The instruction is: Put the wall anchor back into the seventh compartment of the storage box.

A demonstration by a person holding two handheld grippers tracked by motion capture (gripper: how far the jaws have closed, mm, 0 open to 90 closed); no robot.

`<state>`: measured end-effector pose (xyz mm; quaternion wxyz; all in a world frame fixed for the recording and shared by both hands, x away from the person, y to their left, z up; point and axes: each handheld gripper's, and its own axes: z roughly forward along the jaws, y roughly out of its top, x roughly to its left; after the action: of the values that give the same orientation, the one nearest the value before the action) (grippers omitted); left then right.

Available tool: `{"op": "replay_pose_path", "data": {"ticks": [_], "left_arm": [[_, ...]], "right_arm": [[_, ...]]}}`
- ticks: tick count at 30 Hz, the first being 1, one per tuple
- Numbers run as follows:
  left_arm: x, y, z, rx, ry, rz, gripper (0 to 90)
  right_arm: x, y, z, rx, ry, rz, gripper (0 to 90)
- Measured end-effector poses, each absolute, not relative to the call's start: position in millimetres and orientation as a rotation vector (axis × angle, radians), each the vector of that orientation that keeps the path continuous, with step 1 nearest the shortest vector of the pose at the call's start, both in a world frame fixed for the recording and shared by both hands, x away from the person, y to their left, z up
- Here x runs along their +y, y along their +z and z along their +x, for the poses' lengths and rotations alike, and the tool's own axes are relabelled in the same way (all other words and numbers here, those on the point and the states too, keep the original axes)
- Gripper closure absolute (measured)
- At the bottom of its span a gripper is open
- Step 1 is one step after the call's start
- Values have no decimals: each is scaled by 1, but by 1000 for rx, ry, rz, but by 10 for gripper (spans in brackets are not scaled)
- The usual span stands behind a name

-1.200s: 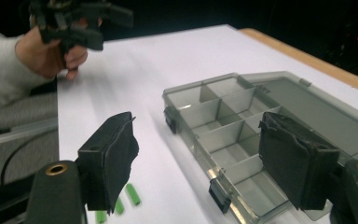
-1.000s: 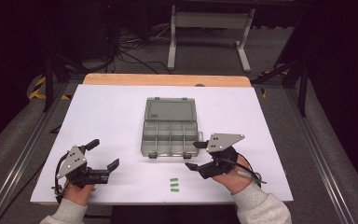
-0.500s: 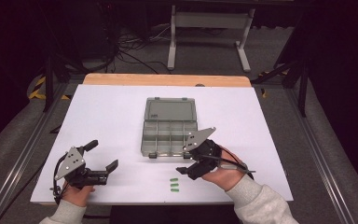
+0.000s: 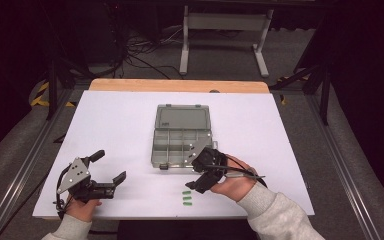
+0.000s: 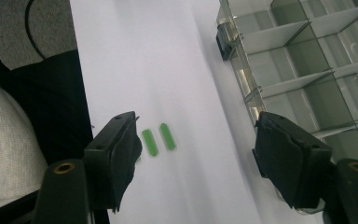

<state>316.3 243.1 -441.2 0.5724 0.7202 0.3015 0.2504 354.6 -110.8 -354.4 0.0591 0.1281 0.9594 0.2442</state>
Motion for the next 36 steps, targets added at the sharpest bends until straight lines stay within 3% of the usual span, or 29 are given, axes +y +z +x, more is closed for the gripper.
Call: {"op": "replay_pose_path", "data": {"ticks": [11, 36], "left_arm": [[244, -442, 316, 711, 588, 1683, 5], [244, -444, 317, 712, 577, 1700, 8]], "right_arm": [[-102, -360, 354, 2923, 695, 398, 339], [-89, -406, 358, 3010, 616, 395, 382]]}}
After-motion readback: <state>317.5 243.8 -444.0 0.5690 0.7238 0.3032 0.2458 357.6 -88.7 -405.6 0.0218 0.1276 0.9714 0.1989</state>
